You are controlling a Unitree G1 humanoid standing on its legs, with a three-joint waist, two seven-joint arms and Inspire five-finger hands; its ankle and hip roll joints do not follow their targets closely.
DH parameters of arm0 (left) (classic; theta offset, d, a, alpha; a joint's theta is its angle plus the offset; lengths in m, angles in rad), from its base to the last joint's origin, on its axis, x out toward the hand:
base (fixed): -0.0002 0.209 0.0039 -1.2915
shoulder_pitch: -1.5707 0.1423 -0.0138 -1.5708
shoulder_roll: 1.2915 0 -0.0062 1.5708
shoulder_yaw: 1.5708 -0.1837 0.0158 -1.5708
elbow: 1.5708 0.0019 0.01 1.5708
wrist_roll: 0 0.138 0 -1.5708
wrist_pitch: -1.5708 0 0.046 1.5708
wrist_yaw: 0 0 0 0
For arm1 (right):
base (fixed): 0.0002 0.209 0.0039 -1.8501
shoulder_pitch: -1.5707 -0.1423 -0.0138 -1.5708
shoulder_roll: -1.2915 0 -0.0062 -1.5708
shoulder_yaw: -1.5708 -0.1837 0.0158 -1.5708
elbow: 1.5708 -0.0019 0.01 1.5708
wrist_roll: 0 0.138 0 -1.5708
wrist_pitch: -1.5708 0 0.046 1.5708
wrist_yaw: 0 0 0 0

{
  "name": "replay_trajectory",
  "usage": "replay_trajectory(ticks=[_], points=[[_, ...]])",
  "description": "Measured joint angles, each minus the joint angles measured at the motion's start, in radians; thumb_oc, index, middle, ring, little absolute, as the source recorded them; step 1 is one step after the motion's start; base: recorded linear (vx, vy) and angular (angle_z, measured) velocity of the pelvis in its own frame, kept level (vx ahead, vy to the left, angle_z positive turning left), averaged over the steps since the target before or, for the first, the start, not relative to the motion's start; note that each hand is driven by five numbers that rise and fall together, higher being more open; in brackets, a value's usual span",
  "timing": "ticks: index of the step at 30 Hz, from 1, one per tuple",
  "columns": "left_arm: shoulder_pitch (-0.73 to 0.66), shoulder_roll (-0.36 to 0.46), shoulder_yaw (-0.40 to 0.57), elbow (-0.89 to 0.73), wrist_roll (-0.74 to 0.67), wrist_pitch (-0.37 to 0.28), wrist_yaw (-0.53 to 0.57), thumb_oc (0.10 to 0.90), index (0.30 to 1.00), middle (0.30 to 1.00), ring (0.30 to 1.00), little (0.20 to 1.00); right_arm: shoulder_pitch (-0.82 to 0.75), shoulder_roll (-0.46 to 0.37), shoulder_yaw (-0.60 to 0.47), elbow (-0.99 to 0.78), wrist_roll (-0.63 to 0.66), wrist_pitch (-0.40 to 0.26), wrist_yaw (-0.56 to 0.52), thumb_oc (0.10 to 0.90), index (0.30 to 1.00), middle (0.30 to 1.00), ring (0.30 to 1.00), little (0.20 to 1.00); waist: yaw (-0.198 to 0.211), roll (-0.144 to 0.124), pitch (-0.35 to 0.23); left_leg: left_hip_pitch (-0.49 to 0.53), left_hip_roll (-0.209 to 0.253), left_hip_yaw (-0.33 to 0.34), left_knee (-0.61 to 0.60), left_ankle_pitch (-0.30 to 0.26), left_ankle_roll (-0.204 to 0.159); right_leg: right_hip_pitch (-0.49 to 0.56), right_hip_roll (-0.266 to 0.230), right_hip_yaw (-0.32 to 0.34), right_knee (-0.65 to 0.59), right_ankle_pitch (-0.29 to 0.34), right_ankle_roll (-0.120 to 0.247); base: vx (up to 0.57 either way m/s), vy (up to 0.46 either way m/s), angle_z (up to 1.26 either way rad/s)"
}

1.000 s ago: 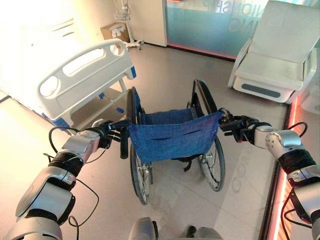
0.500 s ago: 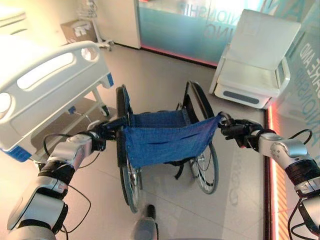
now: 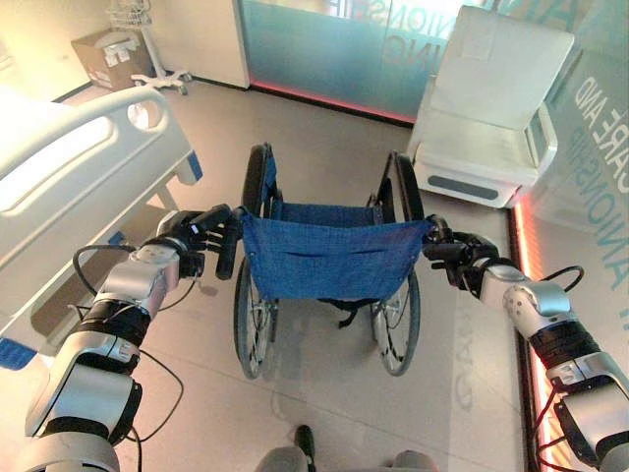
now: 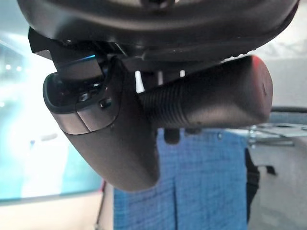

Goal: Push the wheelchair next to the bed

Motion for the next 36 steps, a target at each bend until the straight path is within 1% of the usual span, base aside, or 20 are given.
replay_trajectory(ticks=[2,4,6,9,13,15,16,17,18,19,20,21,23,26,27,29,30,31,34,36], points=[[-0.001,-0.002,0.002,-0.001,-0.003,-0.003,0.014,0.4,0.3,0.3,0.3,0.3,0.0,-0.015,-0.002,-0.009,0.0,-0.004,-0.002,0.4,0.3,0.3,0.3,0.3,-0.026,0.002,0.002,0.009,-0.019,-0.039,-0.003,-0.009,0.003,-0.076,0.018,0.027,-0.029,0.057,0.019,0.42,-0.046,0.57],[0.001,-0.008,-0.02,-0.001,-0.008,-0.001,0.008,0.4,0.3,0.3,0.3,0.3,0.001,-0.02,-0.021,-0.012,0.0,0.006,-0.002,0.4,0.3,0.3,0.3,0.3,-0.053,-0.005,0.011,0.05,-0.056,-0.066,-0.01,-0.026,-0.001,-0.102,0.002,0.016,-0.146,0.115,0.028,0.45,-0.05,0.58],[0.002,-0.017,-0.029,-0.001,-0.01,0.0,0.003,0.4,0.3,0.3,0.3,0.3,0.001,-0.041,-0.023,-0.018,0.0,0.017,0.005,0.4,0.3,0.3,0.3,0.3,-0.053,-0.016,0.023,0.095,-0.074,-0.065,-0.021,-0.037,-0.004,-0.096,-0.012,0.012,-0.174,0.122,0.036,0.36,-0.05,0.4],[0.01,-0.024,-0.029,-0.001,-0.013,0.0,-0.009,0.4,0.3,0.3,0.3,0.3,0.003,-0.062,-0.025,-0.024,0.0,0.035,0.033,0.4,0.3,0.3,0.3,0.3,-0.056,-0.041,0.029,0.144,-0.076,-0.081,-0.013,-0.081,-0.043,-0.068,-0.025,0.018,-0.118,0.128,0.028,0.44,-0.101,0.42],[0.011,-0.027,-0.029,0.0,-0.016,0.013,-0.025,0.4,0.3,0.3,0.3,0.3,-0.004,-0.086,-0.023,-0.021,0.0,0.038,0.061,0.4,0.3,0.3,0.3,0.3,-0.067,-0.028,0.037,0.164,-0.011,-0.101,0.067,-0.159,-0.104,-0.049,-0.002,-0.015,-0.005,0.136,0.016,0.44,-0.099,0.45],[0.013,-0.027,-0.029,0.0,-0.023,0.018,-0.026,0.4,0.3,0.3,0.3,0.3,-0.011,-0.089,-0.017,-0.014,0.0,0.042,0.066,0.4,0.3,0.3,0.3,0.3,-0.061,-0.015,0.037,0.158,0.031,-0.087,0.13,-0.209,-0.136,-0.039,0.024,-0.026,0.036,0.127,-0.01,0.28,-0.13,0.3],[0.013,-0.027,-0.028,-0.002,-0.027,0.018,-0.026,0.4,0.3,0.3,0.3,0.3,-0.023,-0.094,-0.01,-0.009,0.0,0.045,0.069,0.4,0.3,0.3,0.3,0.3,-0.054,-0.005,0.035,0.124,0.065,-0.07,0.235,-0.248,-0.173,-0.032,0.041,-0.053,0.053,0.1,-0.069,0.25,-0.126,0.29],[0.012,-0.028,-0.026,-0.002,-0.032,0.017,-0.024,0.4,0.3,0.3,0.3,0.3,-0.027,-0.094,-0.007,-0.007,0.0,0.046,0.069,0.4,0.3,0.3,0.3,0.3,-0.056,-0.004,0.035,0.087,0.074,-0.055,0.31,-0.258,-0.182,-0.028,0.045,-0.062,0.054,0.091,-0.094,0.32,-0.142,0.27],[0.013,-0.028,-0.027,-0.001,-0.043,0.017,-0.018,0.4,0.3,0.3,0.3,0.3,-0.035,-0.097,-0.006,0.001,0.0,0.046,0.069,0.4,0.3,0.3,0.3,0.3,-0.048,-0.006,0.034,0.006,0.085,-0.041,0.477,-0.246,-0.216,-0.02,0.053,-0.068,0.035,0.08,-0.109,0.36,-0.105,0.08],[0.016,-0.029,-0.029,0.0,-0.044,0.023,-0.011,0.4,0.3,0.3,0.3,0.3,-0.048,-0.095,0.003,0.008,0.0,0.046,0.069,0.4,0.3,0.3,0.3,0.3,-0.043,-0.003,0.033,-0.096,0.092,-0.057,0.661,-0.169,-0.299,0.015,0.059,-0.068,-0.012,0.08,-0.11,0.32,-0.06,-0.05],[0.019,-0.028,-0.029,0.001,-0.045,0.026,-0.009,0.4,0.3,0.3,0.3,0.3,-0.058,-0.094,0.011,0.009,0.0,0.049,0.069,0.4,0.3,0.3,0.3,0.3,-0.036,0.002,0.034,-0.124,0.097,-0.067,0.718,-0.132,-0.314,0.017,0.063,-0.066,0.019,0.075,-0.127,0.31,-0.021,-0.17],[0.034,-0.029,-0.032,0.001,-0.045,0.032,-0.003,0.4,0.3,0.3,0.3,0.3,-0.074,-0.094,0.024,0.012,-0.001,0.066,0.068,0.4,0.3,0.3,0.3,0.3,-0.024,0.012,0.035,-0.167,0.096,-0.085,0.843,-0.078,-0.334,0.031,0.058,-0.047,0.054,0.064,-0.198,0.36,0.037,-0.28],[0.066,-0.032,-0.033,0.001,-0.053,0.033,0.001,0.4,0.3,0.3,0.3,0.3,-0.073,-0.094,0.051,0.016,-0.002,0.07,0.067,0.4,0.3,0.3,0.3,0.3,-0.009,0.021,0.028,-0.223,0.098,-0.082,0.9,-0.08,-0.307,0.066,0.065,-0.014,0.056,0.026,-0.194,0.39,0.084,-0.19],[0.067,-0.029,-0.034,0.001,-0.073,0.032,-0.003,0.4,0.3,0.3,0.3,0.3,-0.076,-0.093,0.051,0.015,-0.003,0.071,0.067,0.4,0.3,0.3,0.3,0.3,-0.002,0.008,0.031,-0.232,0.095,-0.034,0.652,-0.104,-0.267,0.085,0.072,0.026,0.042,0.016,-0.19,0.44,0.175,-0.04],[0.067,-0.028,-0.032,0.003,-0.084,0.029,-0.005,0.4,0.3,0.3,0.3,0.3,-0.076,-0.095,0.052,0.014,-0.003,0.069,0.067,0.4,0.3,0.3,0.3,0.3,0.001,0.007,0.033,-0.208,0.093,-0.029,0.442,-0.101,-0.265,0.101,0.087,0.055,0.027,0.014,-0.188,0.36,0.134,-0.01],[0.067,-0.029,-0.037,0.005,-0.103,0.013,-0.017,0.4,0.3,0.3,0.3,0.3,-0.072,-0.102,0.052,0.021,-0.003,0.069,0.061,0.4,0.3,0.3,0.3,0.3,0.011,0.024,0.043,-0.202,0.107,-0.04,0.192,-0.071,-0.273,0.143,0.12,0.088,0.002,0.01,-0.188,0.64,0.213,-0.08],[0.069,-0.027,-0.04,0.005,-0.103,0.007,-0.023,0.4,0.3,0.3,0.3,0.3,-0.069,-0.106,0.051,0.021,-0.002,0.068,0.06,0.4,0.3,0.3,0.3,0.3,0.018,0.034,0.049,-0.207,0.12,-0.04,0.132,-0.051,-0.285,0.165,0.133,0.102,-0.009,0.01,-0.192,0.66,0.222,-0.25],[0.074,-0.025,-0.042,0.0,-0.104,0.0,-0.037,0.4,0.3,0.3,0.3,0.3,-0.049,-0.118,0.048,0.011,-0.002,0.059,0.06,0.4,0.3,0.3,0.3,0.3,0.034,0.048,0.056,-0.2,0.138,-0.04,0.002,-0.017,-0.321,0.202,0.153,0.124,-0.034,0.006,-0.19,0.55,0.209,-0.59],[0.096,-0.025,-0.03,-0.012,-0.1,0.005,-0.048,0.4,0.3,0.3,0.3,0.3,-0.005,-0.126,0.044,-0.032,0.002,0.056,0.049,0.4,0.3,0.3,0.3,0.3,0.063,0.069,0.066,-0.26,0.173,-0.004,0.015,0.004,-0.313,0.279,0.156,0.161,-0.055,-0.028,-0.206,0.49,0.229,-0.57],[0.137,-0.021,-0.001,-0.038,-0.1,0.006,-0.053,0.4,0.3,0.3,0.3,0.3,0.018,-0.126,0.043,-0.057,0.002,0.056,0.051,0.4,0.3,0.3,0.3,0.3,0.069,0.067,0.062,-0.259,0.183,-0.004,0.071,0.002,-0.309,0.303,0.126,0.176,-0.055,-0.052,-0.179,0.4,0.23,-0.85]])
